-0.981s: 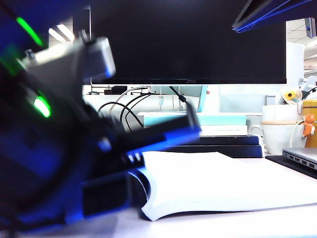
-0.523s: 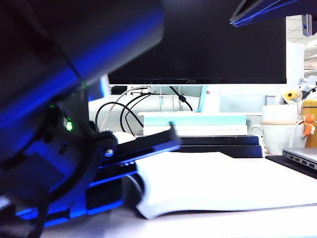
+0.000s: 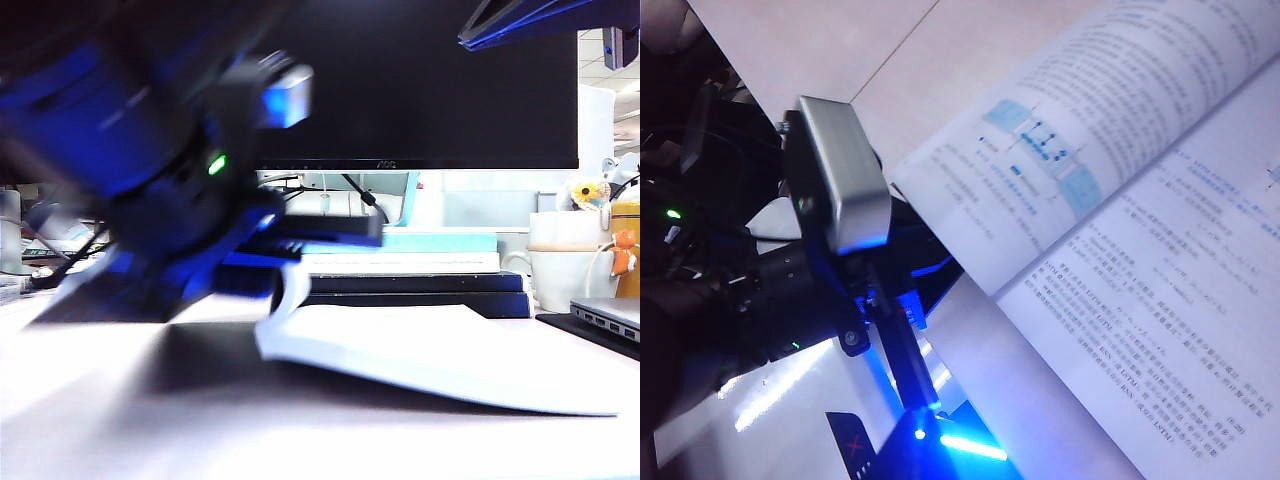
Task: Close the book.
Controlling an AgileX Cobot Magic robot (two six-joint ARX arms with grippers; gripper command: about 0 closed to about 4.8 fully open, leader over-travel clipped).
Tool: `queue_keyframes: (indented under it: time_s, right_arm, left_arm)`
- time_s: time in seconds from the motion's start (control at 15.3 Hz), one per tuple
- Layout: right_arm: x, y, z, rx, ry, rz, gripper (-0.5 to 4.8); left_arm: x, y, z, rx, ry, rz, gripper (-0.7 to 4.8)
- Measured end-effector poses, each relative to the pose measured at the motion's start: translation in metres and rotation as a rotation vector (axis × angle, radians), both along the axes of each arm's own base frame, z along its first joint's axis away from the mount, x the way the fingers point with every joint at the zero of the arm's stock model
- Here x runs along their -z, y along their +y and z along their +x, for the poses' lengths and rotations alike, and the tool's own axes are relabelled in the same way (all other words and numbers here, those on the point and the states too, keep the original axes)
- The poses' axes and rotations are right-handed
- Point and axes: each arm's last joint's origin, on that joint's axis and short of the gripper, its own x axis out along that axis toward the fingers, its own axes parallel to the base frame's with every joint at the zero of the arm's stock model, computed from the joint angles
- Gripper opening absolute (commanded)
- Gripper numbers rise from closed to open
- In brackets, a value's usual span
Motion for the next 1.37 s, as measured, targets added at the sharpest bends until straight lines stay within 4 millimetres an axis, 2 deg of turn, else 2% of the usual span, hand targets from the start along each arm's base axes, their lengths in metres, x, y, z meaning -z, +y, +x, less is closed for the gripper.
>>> queue_keyframes:
  time_s: [0.2, 0.33, 0.46, 0.59, 0.79, 0.92, 1.05, 1.11, 1.18, 1.24, 1.31, 1.37]
  right_arm:
    - [0.0, 0.0, 0.0, 0.012, -0.005, -0.013, -0.02]
    - [0.006, -0.006, 0.002, 0.177, -0.036, -0.205, -0.02]
    - [0.009, -0.009, 0.003, 0.264, -0.051, -0.313, -0.02]
    - [0.009, -0.01, 0.003, 0.272, -0.052, -0.324, -0.02]
    - [0.011, -0.01, 0.001, 0.265, -0.03, -0.338, -0.02]
    - [0.011, -0.01, 0.001, 0.265, -0.03, -0.338, -0.02]
    - [0.008, -0.01, 0.003, 0.271, -0.059, -0.322, -0.02]
    - [0.003, -0.011, 0.002, 0.284, -0.1, -0.301, -0.02]
    - [-0.001, -0.012, 0.0, 0.294, -0.131, -0.284, -0.02]
    - [-0.007, -0.015, -0.002, 0.323, -0.173, -0.257, -0.02]
    - [-0.016, -0.021, -0.007, 0.371, -0.23, -0.233, -0.02]
    - [-0.021, -0.024, -0.011, 0.396, -0.269, -0.218, -0.02]
  left_arm:
    - [-0.017, -0.014, 0.002, 0.197, -0.124, 0.115, -0.06]
    - [-0.03, -0.021, 0.003, 0.312, -0.207, 0.113, -0.06]
    - [-0.037, -0.024, 0.003, 0.363, -0.221, 0.063, -0.06]
    - [-0.036, -0.024, 0.003, 0.37, -0.217, 0.072, -0.06]
    - [-0.075, -0.007, 0.004, 0.5, -0.243, -0.059, -0.06]
    - [-0.092, 0.011, 0.009, 0.631, -0.23, -0.058, -0.06]
    - [-0.108, 0.047, 0.015, 0.618, -0.167, -0.021, -0.06]
    - [-0.126, 0.076, 0.011, 0.56, -0.204, -0.045, -0.06]
    - [-0.141, 0.089, 0.005, 0.551, -0.263, -0.094, -0.06]
    - [-0.16, 0.112, -0.007, 0.54, -0.351, -0.162, -0.06]
    - [-0.172, 0.136, -0.017, 0.491, -0.401, -0.19, -0.06]
    - [-0.174, 0.155, -0.026, 0.437, -0.402, -0.185, -0.06]
